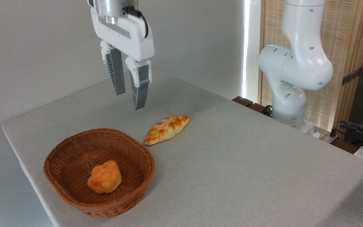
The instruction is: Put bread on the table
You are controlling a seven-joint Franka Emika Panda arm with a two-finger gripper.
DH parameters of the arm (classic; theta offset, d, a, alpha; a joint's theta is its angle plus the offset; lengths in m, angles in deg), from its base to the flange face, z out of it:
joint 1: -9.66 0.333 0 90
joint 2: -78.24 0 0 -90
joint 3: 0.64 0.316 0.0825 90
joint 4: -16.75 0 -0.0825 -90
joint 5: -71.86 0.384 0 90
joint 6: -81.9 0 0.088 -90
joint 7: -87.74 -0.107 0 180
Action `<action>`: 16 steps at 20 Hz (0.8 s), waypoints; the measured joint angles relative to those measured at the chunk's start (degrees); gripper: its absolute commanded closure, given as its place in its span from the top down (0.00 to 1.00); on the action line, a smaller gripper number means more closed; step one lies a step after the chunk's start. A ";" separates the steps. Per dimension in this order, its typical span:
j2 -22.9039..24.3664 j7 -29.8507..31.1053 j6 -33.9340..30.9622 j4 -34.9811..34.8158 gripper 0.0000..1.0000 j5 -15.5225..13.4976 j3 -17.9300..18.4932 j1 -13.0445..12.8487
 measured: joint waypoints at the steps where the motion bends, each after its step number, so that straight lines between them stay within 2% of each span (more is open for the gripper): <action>1: -0.54 -0.34 -0.76 1.33 1.00 0.01 0.86 0.09; 6: -2.97 -0.71 -1.65 4.04 1.00 0.02 3.51 0.22; 16: -3.66 -0.60 -4.13 4.45 1.00 0.02 3.51 0.23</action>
